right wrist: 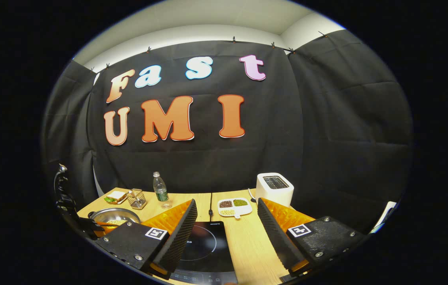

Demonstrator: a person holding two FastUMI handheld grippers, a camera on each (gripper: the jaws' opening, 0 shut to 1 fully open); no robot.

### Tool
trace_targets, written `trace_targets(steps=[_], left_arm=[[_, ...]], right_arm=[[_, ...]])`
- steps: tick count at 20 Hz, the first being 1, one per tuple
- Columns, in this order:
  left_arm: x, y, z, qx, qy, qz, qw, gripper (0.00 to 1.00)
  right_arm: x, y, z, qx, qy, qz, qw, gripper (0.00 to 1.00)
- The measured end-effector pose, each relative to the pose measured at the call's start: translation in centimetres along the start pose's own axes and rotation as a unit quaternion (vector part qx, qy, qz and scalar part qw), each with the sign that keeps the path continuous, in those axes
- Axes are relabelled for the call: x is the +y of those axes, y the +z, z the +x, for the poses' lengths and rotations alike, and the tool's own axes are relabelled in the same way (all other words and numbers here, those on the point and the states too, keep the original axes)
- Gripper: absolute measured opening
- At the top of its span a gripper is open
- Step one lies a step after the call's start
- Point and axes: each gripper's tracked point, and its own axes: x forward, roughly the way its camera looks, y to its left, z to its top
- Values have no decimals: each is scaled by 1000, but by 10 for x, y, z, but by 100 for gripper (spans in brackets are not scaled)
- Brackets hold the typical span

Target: First push the handle of the pot to place it horizontally, then grasp the pot with both hands and set it on the induction cooktop.

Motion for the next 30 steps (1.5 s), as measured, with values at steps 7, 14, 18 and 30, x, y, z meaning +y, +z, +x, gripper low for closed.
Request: trace_targets(steps=[7, 14, 18, 30], left_arm=[[89, 26, -54, -58, 39, -31, 997, 3], [173, 1, -74, -49, 101, -63, 992, 76], [203, -18, -68, -34, 108, -78, 990, 93], [276, -68, -15, 38, 124, -75, 989, 93]], right_arm=[[70, -8, -7, 1, 40, -3, 999, 100], [141, -47, 2, 38, 70, -10, 997, 95], [178, -79, 15, 71, 80, -19, 994, 95], [250, -182, 73, 194, 86, -72, 974, 96]])
